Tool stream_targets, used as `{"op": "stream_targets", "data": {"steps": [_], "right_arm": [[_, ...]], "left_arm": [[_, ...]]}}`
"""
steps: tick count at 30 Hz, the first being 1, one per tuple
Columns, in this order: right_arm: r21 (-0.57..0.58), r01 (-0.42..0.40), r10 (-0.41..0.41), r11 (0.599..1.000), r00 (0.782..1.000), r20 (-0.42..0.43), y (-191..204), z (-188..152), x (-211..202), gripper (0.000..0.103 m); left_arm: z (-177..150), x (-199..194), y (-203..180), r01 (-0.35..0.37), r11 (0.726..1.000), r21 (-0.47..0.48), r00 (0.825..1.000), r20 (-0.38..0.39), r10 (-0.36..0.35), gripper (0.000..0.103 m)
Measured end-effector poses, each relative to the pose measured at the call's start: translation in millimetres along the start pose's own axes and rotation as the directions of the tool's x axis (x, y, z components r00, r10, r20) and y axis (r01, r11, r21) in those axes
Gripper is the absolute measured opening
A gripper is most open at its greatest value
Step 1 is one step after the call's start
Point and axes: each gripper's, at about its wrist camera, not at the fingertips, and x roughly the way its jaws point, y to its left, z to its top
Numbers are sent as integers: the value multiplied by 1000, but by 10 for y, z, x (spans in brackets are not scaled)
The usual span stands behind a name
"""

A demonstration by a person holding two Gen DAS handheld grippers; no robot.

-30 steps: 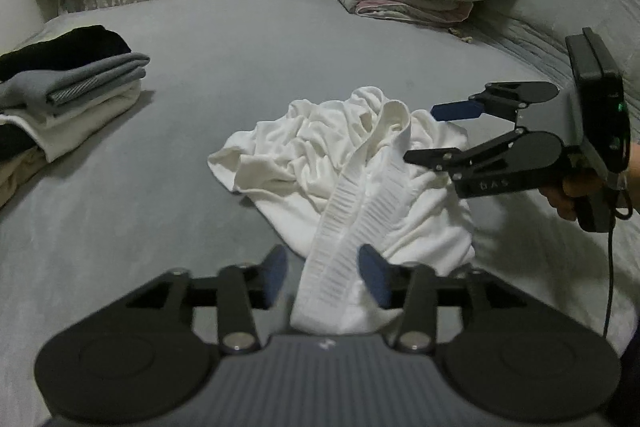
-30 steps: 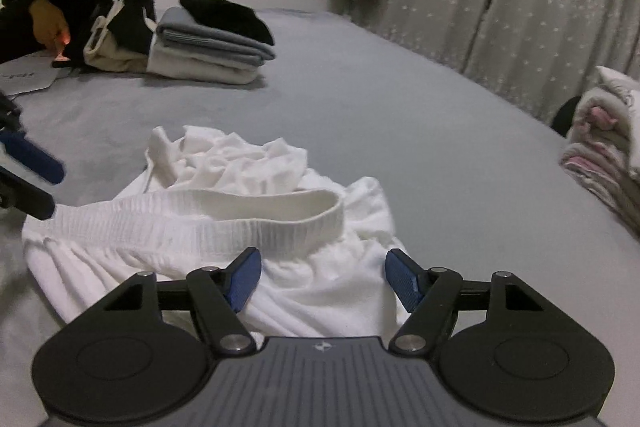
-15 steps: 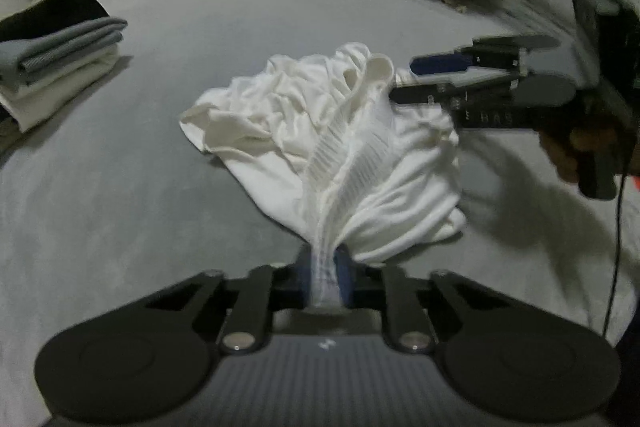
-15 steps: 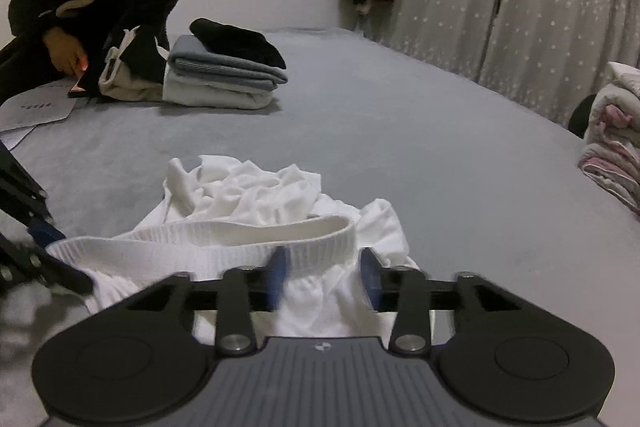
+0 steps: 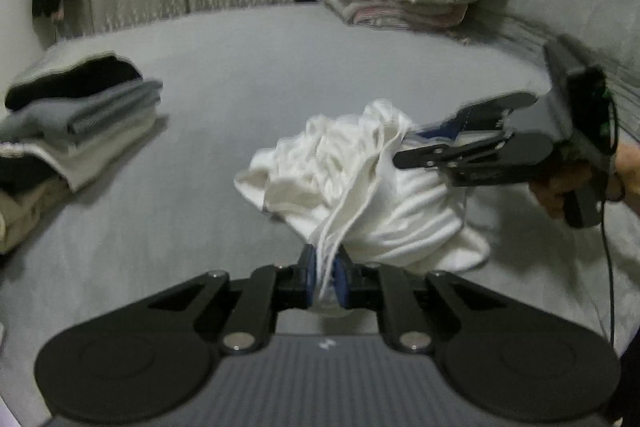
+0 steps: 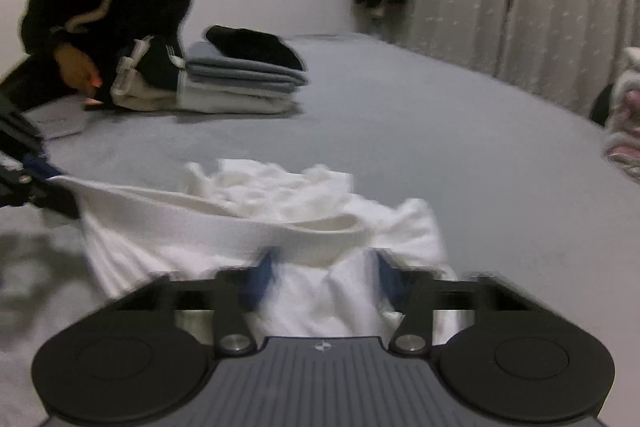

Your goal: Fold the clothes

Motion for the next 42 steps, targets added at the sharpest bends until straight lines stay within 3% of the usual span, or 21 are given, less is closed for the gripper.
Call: {"op": "stream_targets", "data": {"steps": [5, 9, 11, 12, 13, 18, 20, 21, 22, 29, 35, 39, 41, 42], "right_arm": [[48, -22, 18, 999, 997, 73, -10, 95, -132, 6], [172, -23, -1, 985, 991, 136, -157, 189, -339, 9], [173, -24, 9, 985, 996, 87, -163, 181, -294, 39], [167, -26, 15, 986, 998, 67, -153, 168, -263, 64], [152, -31, 23, 988, 998, 53, -122, 142, -221, 71], [82, -51, 53, 995, 998, -17, 29, 12, -13, 71], [83, -40, 43, 996, 999, -34, 58, -33, 55, 65], [97, -41, 44, 994, 999, -25, 53, -32, 48, 34], [102, -37, 37, 994, 999, -1, 47, -1, 0, 12], [170, -21, -5, 985, 989, 147, -81, 241, -468, 12], [140, 12, -19, 990, 999, 50, -25, 220, -614, 12], [136, 52, -46, 989, 998, -47, 36, 151, -488, 13], [150, 83, -69, 985, 993, -100, 44, 114, -404, 23], [159, 112, -93, 981, 988, -125, 51, 93, -376, 39]], "left_arm": [[136, -212, 90, -8, 1000, -2, 996, 88, 8, 10], [129, -246, 187, -7, 1000, -25, 997, 73, 9, 10], [87, -179, 184, -16, 1000, -24, 999, 30, 17, 10], [57, -140, 174, -24, 1000, -18, 1000, 9, 24, 10], [30, -106, 166, -31, 999, -12, 1000, -6, 31, 10], [-10, -43, 177, -21, 1000, -15, 999, -30, 20, 10], [-16, -20, 178, -17, 1000, -16, 999, -38, 16, 10], [-16, -2, 169, -18, 1000, -13, 999, -43, 18, 10], [-10, 10, 166, -23, 1000, -13, 999, -45, 22, 10], [119, -76, 205, 23, 998, -50, 1000, 14, -22, 10], [73, 95, 87, 43, 997, -71, 997, -57, -47, 10], [34, 291, 15, -7, 996, -93, 993, -115, -4, 14], [33, 377, -43, -50, 994, -92, 990, -138, 37, 24], [40, 406, -74, -73, 994, -87, 988, -143, 60, 40]]}}
